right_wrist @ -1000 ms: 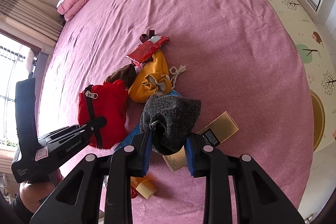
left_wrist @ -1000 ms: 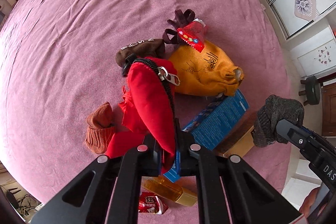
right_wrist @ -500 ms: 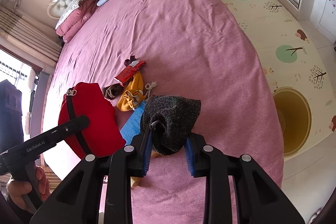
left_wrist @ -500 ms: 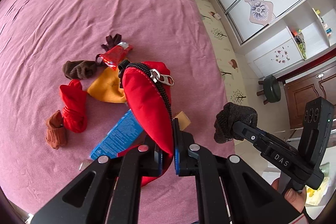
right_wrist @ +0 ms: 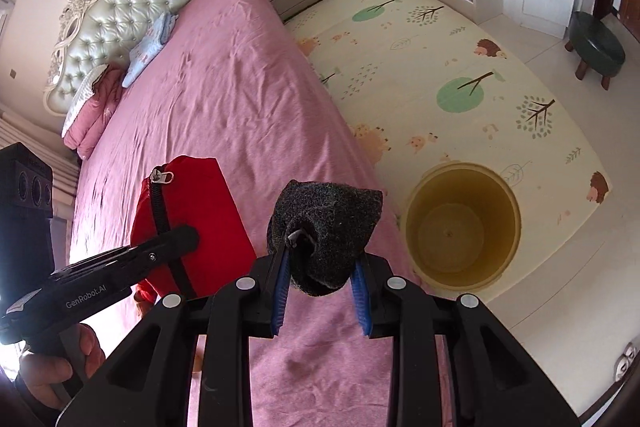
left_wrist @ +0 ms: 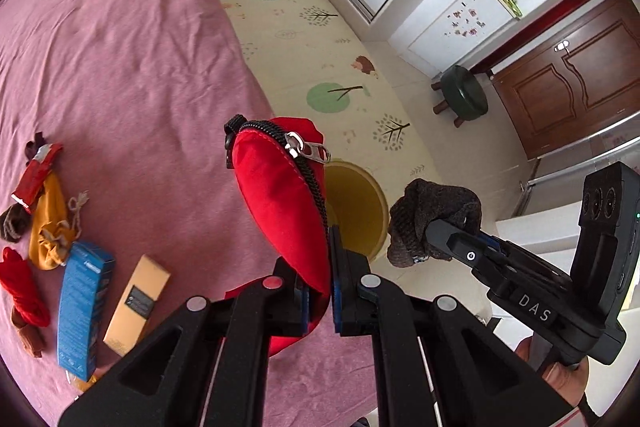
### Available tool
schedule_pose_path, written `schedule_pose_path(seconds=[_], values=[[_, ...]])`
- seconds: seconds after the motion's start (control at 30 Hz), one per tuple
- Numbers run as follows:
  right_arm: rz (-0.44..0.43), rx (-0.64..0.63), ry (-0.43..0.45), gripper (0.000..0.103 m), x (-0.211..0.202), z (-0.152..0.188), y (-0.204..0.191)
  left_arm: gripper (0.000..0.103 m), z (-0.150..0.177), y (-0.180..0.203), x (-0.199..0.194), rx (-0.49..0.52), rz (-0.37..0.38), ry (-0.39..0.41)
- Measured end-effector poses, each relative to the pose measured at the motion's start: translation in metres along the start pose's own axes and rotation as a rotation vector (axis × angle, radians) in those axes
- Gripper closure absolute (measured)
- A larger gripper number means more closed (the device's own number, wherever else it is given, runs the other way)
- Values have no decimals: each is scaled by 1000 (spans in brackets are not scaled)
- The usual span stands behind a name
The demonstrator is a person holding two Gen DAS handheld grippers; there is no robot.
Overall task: Collect trash
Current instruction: 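Carry the sock and pouch to the yellow bin and open both tools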
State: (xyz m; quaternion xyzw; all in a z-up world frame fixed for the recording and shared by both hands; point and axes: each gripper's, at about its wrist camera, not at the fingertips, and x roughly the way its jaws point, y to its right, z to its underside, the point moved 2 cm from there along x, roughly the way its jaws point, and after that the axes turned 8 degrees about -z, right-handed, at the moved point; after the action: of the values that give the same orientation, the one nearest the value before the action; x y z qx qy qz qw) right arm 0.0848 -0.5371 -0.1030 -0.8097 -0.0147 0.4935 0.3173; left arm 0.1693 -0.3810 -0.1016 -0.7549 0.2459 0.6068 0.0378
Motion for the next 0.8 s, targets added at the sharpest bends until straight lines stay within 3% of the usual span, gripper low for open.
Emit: schedule_pose_path(seconds=[0.27, 0.43, 0.47, 0.5, 0.53, 0.57, 0.8], values=[[105, 135, 42, 76, -22, -7, 100, 95, -22, 89, 65, 144, 59, -65], [132, 185, 57, 72, -26, -9, 137, 94, -31, 126, 98, 210, 81, -89], [136, 189, 58, 68, -28, -9, 142, 87, -32, 131, 102, 221, 75, -90], [143, 194, 68, 56, -30, -10, 146, 79, -34, 135, 106, 228, 68, -90], [148, 202, 80, 51, -33, -10, 149, 48, -35, 137, 108, 234, 56, -86], [150, 205, 90, 50, -35, -11, 152, 26, -36, 138, 108, 238, 34, -69], [154, 214, 114, 50, -43, -13, 154, 23, -40, 117, 103, 222, -36, -54]])
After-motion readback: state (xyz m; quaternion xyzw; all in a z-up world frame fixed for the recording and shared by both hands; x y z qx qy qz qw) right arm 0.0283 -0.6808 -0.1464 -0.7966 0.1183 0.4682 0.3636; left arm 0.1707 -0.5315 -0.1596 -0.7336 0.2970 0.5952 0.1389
